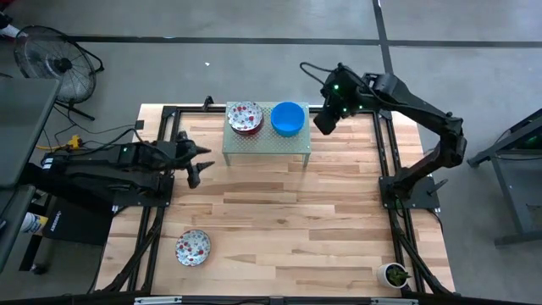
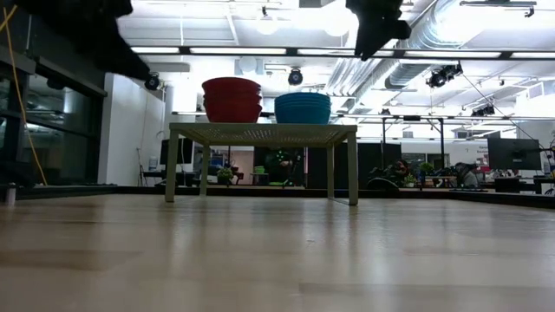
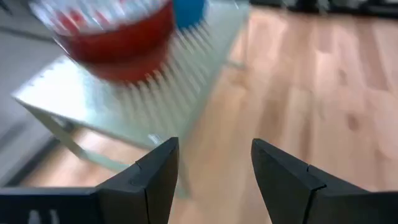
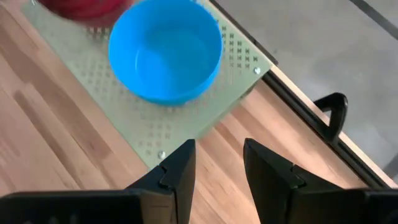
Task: Pick & Place Mini bowls
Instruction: Stack the white and red bowl on top of the stacked white and red bowls on the shelf
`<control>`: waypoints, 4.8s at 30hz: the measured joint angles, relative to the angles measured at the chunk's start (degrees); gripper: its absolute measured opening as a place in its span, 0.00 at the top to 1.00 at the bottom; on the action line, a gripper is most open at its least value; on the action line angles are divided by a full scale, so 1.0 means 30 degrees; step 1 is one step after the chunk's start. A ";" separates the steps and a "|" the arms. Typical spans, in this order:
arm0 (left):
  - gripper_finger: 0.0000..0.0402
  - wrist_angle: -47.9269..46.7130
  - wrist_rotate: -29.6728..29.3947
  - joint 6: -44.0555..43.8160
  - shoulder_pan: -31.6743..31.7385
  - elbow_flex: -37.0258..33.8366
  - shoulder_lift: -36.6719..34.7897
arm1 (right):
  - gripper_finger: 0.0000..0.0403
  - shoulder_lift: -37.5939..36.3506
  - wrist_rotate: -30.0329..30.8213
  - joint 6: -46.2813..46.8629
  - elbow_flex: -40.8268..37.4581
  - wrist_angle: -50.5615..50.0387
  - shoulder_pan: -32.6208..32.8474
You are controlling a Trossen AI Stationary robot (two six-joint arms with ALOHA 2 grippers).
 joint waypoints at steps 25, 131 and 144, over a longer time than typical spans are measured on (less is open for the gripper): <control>0.51 -0.4725 0.8562 -0.5842 -0.4221 0.0007 0.0994 | 0.69 -0.4408 0.1834 0.0112 -0.6199 0.1825 0.2200; 0.99 -0.4967 0.1045 -1.6926 -0.7787 0.8139 1.2045 | 0.69 -1.2732 -0.0180 0.0430 -1.5926 0.2905 0.4990; 0.99 -1.1091 0.3534 -1.0383 -0.0644 1.5003 1.2038 | 0.69 -1.5255 -0.2252 0.2011 -2.0136 0.5465 0.4984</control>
